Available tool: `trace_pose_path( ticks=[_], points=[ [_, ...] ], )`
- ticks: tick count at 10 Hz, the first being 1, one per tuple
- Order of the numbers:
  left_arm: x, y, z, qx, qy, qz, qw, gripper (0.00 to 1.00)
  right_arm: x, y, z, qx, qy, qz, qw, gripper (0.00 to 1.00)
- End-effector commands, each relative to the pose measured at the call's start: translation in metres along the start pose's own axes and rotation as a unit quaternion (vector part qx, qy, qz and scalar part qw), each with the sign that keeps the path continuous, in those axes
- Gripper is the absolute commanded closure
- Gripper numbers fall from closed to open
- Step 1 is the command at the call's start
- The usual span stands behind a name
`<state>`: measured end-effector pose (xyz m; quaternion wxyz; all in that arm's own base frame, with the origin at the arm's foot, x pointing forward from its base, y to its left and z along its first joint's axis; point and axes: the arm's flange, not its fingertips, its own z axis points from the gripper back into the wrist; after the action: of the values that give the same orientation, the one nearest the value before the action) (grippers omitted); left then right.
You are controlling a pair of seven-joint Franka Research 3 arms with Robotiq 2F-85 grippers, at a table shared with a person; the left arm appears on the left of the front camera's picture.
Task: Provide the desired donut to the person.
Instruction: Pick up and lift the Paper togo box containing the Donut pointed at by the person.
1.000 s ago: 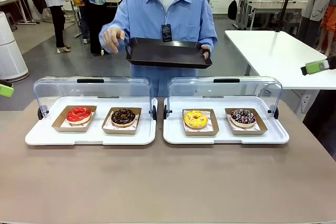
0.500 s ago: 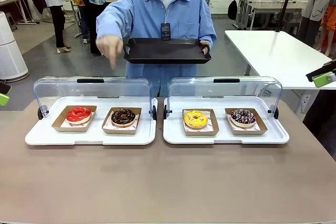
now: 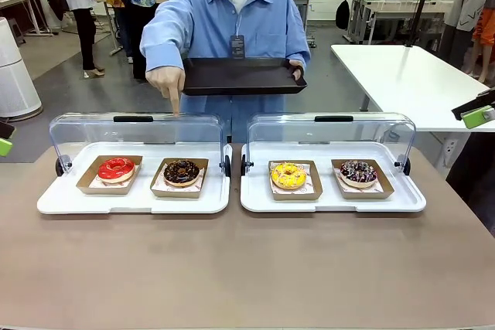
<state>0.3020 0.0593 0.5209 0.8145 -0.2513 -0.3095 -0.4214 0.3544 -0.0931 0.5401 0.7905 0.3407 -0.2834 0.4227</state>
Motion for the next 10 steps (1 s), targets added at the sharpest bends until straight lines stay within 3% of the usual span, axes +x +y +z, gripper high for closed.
trace_pose_path(
  ticks=[1, 10],
  points=[
    [0.0012, 0.0004, -0.0015, 0.001, -0.002, 0.008, 1.000, 0.00, 0.0008, 0.0001, -0.0013, 0.000, 0.002, -0.005, 1.000, 0.00],
    [0.0012, 0.0004, -0.0015, 0.001, -0.002, 0.008, 1.000, 0.00, 0.0008, 0.0001, -0.0013, 0.000, 0.002, -0.005, 1.000, 0.00]
  ],
)
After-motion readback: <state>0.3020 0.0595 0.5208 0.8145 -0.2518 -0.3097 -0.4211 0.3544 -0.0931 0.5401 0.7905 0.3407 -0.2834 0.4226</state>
